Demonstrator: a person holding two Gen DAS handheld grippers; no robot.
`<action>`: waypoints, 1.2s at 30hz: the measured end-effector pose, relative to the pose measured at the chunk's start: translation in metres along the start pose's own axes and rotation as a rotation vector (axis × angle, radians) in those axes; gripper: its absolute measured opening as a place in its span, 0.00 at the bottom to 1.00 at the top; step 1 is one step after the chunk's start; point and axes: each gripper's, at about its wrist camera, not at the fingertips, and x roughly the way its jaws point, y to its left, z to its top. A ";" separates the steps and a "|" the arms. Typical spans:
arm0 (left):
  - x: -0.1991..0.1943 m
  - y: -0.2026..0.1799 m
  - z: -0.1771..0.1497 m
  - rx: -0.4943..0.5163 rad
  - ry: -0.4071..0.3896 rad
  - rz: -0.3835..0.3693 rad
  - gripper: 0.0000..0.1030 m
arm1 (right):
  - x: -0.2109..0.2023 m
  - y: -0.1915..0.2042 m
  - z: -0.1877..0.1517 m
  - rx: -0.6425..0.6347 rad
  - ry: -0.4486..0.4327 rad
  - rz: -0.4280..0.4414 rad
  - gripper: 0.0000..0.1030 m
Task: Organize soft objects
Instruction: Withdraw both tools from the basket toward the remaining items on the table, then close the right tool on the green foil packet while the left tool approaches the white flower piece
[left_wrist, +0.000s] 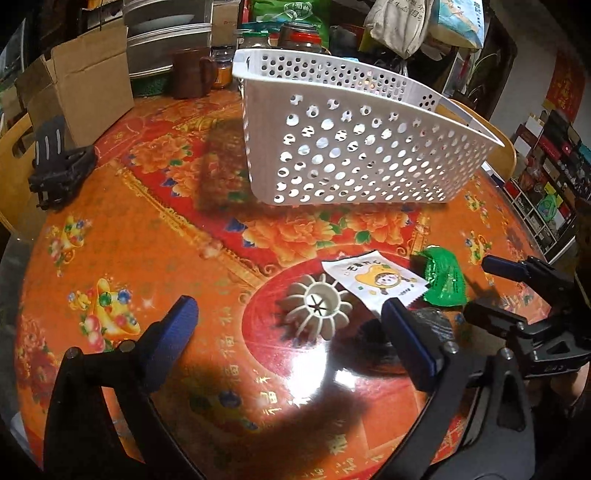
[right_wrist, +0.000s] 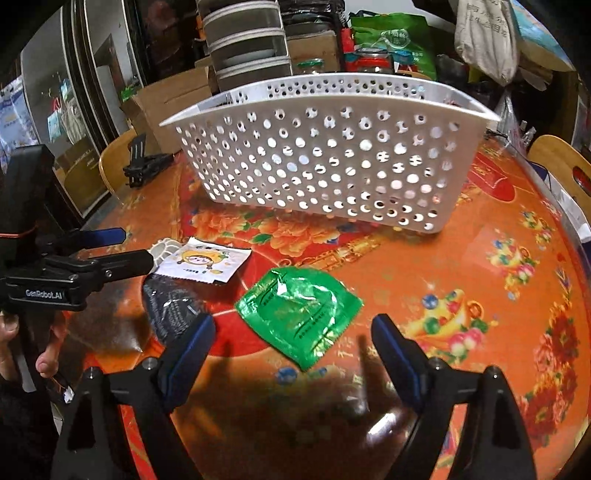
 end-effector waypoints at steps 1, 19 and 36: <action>0.002 0.000 0.000 0.000 0.002 0.000 0.92 | 0.003 0.000 0.001 -0.003 0.004 -0.005 0.84; 0.021 -0.004 0.002 0.031 0.002 0.040 0.82 | 0.028 0.008 0.005 -0.061 0.048 -0.063 0.62; 0.024 -0.028 -0.007 0.087 0.008 0.036 0.41 | 0.018 0.010 -0.001 -0.118 0.023 -0.106 0.22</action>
